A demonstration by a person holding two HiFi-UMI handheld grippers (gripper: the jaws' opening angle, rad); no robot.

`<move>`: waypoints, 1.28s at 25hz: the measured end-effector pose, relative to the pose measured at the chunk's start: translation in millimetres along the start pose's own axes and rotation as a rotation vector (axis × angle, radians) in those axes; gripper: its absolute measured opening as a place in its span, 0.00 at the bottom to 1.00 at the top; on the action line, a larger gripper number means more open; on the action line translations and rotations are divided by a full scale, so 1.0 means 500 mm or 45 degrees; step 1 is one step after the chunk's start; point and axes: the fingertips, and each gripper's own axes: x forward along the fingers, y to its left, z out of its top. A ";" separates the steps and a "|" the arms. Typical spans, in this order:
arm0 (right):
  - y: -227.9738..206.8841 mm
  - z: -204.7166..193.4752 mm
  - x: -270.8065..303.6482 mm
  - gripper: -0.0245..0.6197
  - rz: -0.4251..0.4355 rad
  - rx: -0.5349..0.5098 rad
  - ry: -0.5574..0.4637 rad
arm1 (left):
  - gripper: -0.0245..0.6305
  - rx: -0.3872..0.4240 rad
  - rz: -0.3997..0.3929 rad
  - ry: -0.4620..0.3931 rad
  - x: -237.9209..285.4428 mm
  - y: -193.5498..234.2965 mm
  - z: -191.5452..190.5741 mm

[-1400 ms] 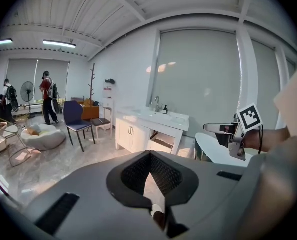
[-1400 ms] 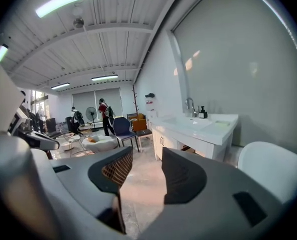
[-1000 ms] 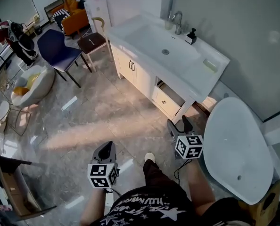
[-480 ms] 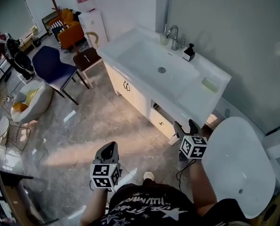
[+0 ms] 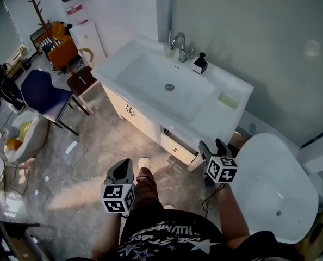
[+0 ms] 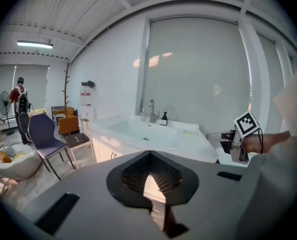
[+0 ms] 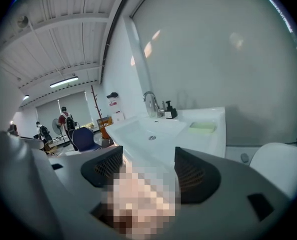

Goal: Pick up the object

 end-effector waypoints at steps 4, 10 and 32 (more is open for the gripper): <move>-0.030 0.018 0.029 0.52 -0.056 0.029 -0.008 | 0.06 0.036 -0.075 0.000 0.085 0.003 0.030; -0.090 0.069 0.073 0.52 -0.208 0.079 -0.054 | 0.06 0.115 -0.264 0.013 0.269 -0.012 0.094; -0.295 0.202 0.345 0.52 -0.634 0.239 -0.044 | 0.06 0.293 -0.795 0.192 0.815 -0.112 0.275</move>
